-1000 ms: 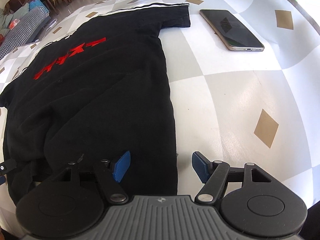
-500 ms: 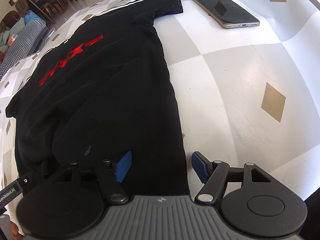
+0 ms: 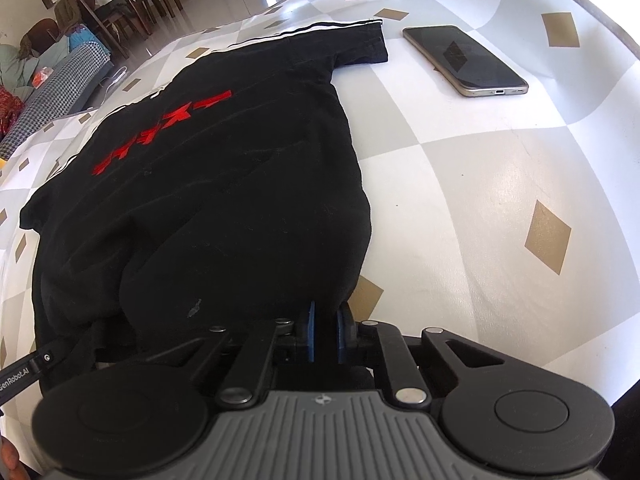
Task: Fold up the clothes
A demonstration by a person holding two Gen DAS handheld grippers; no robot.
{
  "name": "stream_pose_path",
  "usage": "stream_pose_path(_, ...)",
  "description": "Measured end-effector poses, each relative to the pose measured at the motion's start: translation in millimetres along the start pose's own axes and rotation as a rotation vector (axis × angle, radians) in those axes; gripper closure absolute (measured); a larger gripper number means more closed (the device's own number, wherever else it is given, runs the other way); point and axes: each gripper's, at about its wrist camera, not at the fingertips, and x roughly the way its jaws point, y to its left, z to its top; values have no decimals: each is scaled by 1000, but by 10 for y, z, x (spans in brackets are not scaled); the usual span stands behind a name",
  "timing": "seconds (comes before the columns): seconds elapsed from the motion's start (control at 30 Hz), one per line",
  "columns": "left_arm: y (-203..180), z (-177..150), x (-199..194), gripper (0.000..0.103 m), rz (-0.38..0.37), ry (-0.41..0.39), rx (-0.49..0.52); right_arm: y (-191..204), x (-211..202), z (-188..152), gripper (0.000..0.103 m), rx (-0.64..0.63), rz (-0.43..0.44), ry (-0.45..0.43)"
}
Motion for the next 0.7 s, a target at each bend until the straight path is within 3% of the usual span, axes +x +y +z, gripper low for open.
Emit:
stream_pose_path(0.3,117,-15,-31,92,18,-17,-51,35,-38,4,94,-25,-19,-53)
stream_pose_path(0.7,396,37,-15,94,149,-23,-129,-28,-183,149,100,-22,-131,-198)
